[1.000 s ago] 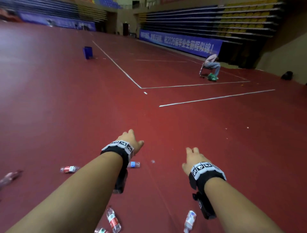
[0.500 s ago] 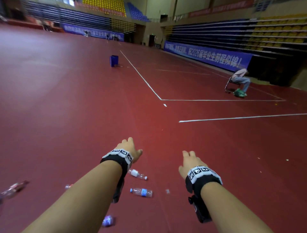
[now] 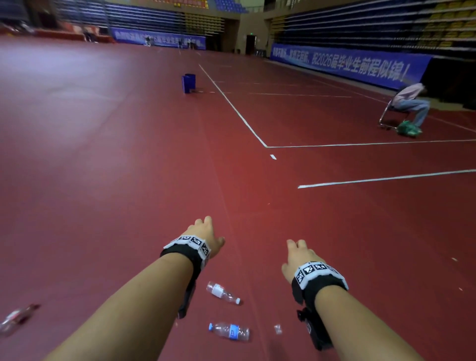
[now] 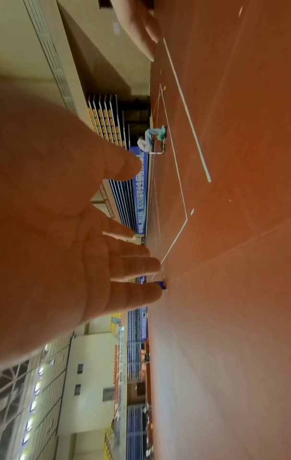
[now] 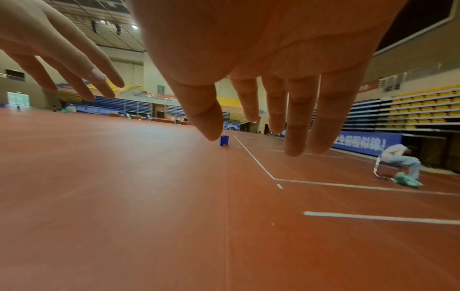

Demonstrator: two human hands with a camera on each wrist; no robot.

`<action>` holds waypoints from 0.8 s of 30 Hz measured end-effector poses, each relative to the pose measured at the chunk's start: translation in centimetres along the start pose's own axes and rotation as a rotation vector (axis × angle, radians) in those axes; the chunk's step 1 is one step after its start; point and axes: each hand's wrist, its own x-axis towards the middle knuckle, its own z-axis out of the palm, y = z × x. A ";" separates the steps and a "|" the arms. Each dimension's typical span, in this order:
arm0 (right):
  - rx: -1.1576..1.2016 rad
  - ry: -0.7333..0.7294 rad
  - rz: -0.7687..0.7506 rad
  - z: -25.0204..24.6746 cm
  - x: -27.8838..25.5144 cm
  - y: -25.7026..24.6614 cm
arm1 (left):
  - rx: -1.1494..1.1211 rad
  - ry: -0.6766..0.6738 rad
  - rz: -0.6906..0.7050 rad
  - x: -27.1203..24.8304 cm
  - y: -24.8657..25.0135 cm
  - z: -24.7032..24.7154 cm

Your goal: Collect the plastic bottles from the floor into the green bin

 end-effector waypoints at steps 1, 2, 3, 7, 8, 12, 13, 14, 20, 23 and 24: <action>-0.006 -0.004 -0.016 -0.9 2.3 -0.2 | -0.006 0.002 -0.029 1.8 0.2 -0.6; -0.012 -0.005 -0.032 -2.0 4.7 -0.5 | -0.012 0.007 -0.057 3.7 0.5 -1.3; -0.017 -0.005 -0.053 -3.0 7.1 -0.9 | -0.022 0.013 -0.080 5.6 0.6 -1.9; -0.076 -0.016 -0.138 -5.7 15.4 -3.4 | -0.067 0.023 -0.144 11.6 0.1 -2.3; -0.105 -0.036 -0.151 -5.9 16.8 -4.3 | -0.077 -0.001 -0.164 12.4 -0.2 -1.9; -0.186 -0.082 -0.245 -5.4 22.3 -9.5 | -0.137 -0.037 -0.246 16.8 -3.1 -0.7; -0.196 -0.094 -0.272 -4.9 23.7 -11.0 | -0.162 -0.037 -0.275 18.2 -4.1 -0.4; -0.211 -0.109 -0.293 -4.3 24.9 -12.5 | -0.191 -0.045 -0.305 19.8 -5.0 -0.1; -0.316 -0.271 -0.389 1.2 31.8 -19.4 | -0.352 -0.185 -0.436 27.6 -10.1 4.2; -0.337 -0.348 -0.434 5.4 35.8 -20.8 | -0.400 -0.286 -0.517 30.0 -11.7 9.1; -0.328 -0.367 -0.440 7.2 37.3 -21.1 | -0.414 -0.314 -0.546 30.7 -12.3 11.1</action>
